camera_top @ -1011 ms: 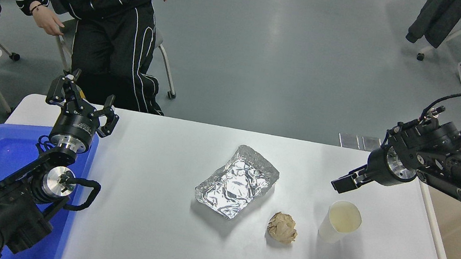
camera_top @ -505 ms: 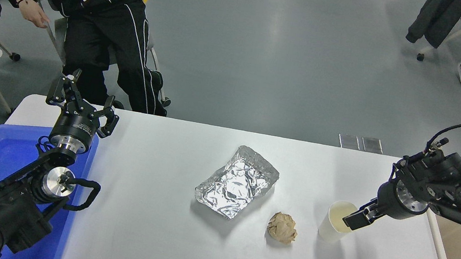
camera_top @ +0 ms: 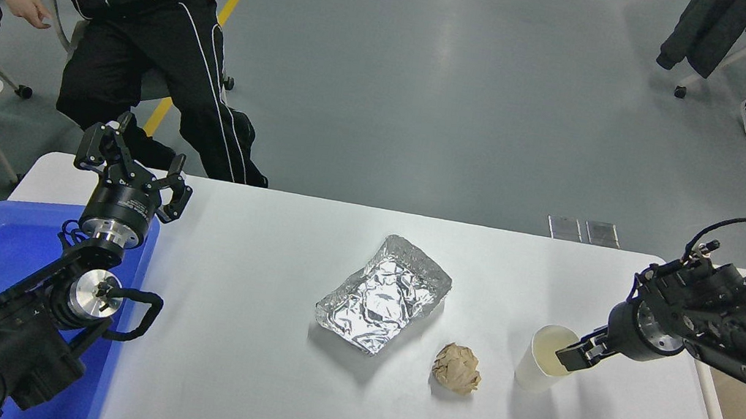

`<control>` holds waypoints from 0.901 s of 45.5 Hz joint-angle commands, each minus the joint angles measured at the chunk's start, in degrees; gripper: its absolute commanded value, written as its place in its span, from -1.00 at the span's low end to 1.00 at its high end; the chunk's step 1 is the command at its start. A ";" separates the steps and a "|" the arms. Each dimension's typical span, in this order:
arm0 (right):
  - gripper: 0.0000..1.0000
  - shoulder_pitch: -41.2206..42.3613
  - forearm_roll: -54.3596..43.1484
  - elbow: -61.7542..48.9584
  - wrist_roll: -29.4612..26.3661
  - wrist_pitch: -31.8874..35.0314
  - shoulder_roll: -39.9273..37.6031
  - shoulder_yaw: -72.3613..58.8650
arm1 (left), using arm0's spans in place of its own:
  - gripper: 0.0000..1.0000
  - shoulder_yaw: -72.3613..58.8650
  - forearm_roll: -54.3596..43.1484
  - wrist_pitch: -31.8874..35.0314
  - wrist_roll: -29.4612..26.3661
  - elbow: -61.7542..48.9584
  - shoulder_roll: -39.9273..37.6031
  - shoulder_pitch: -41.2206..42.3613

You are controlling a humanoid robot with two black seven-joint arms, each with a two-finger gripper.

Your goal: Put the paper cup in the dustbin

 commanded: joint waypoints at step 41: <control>-1.00 4.42 32.98 -12.04 3.90 0.94 -1.32 17.81 | 1.00 0.00 0.00 0.00 0.00 0.00 0.00 0.00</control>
